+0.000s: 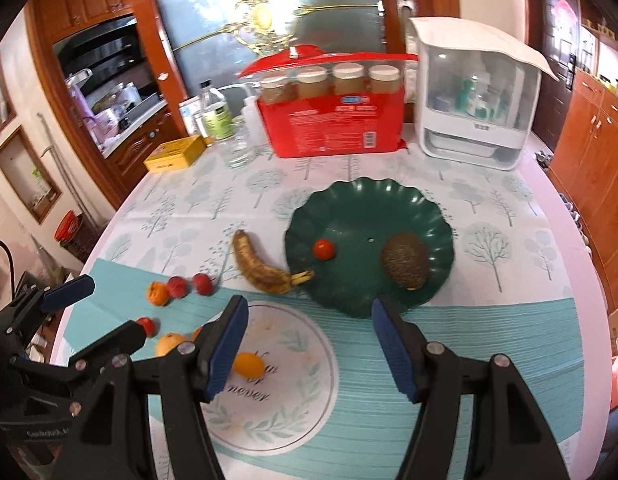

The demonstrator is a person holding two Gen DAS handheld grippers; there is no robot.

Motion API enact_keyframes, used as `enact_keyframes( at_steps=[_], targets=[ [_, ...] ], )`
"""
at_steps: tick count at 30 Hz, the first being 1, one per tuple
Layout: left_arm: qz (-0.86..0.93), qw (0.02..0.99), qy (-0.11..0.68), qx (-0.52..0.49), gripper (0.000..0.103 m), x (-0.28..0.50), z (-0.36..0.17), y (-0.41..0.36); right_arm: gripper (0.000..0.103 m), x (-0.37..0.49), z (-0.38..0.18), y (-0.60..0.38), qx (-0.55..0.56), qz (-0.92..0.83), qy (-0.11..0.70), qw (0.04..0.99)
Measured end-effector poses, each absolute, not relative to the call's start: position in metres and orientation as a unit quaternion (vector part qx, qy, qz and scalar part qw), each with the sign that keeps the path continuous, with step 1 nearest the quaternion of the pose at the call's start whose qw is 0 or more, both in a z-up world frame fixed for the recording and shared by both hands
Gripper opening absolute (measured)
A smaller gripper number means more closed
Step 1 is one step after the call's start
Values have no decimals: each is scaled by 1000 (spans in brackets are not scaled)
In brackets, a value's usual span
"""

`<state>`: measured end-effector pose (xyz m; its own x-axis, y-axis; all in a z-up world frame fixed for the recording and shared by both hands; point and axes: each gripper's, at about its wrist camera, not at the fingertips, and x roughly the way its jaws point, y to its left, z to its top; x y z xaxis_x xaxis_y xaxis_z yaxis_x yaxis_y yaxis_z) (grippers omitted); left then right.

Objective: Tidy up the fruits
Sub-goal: 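Move both open tools back toward the white fruit plate, then grasp the large grapefruit with the left tool while the right tool grasps the small orange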

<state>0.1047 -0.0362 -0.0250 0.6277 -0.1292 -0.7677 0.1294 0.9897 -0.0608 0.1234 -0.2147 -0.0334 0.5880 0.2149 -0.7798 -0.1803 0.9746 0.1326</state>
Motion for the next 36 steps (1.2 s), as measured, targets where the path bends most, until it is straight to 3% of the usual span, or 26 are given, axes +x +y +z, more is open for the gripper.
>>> enact_keyframes(
  at_steps=[9,22,36],
  targets=[
    [-30,897,440,-32,93,78,-40,7,65,107,-39,-188,0,145,449,882],
    [-17,875,483,-34,93,59,-101,32,65,92,-82,-159,-31,170,479,861],
    [-42,854,514,-65,81,90,-148,30,65,103,-141,-146,-38,168,522,835]
  ],
)
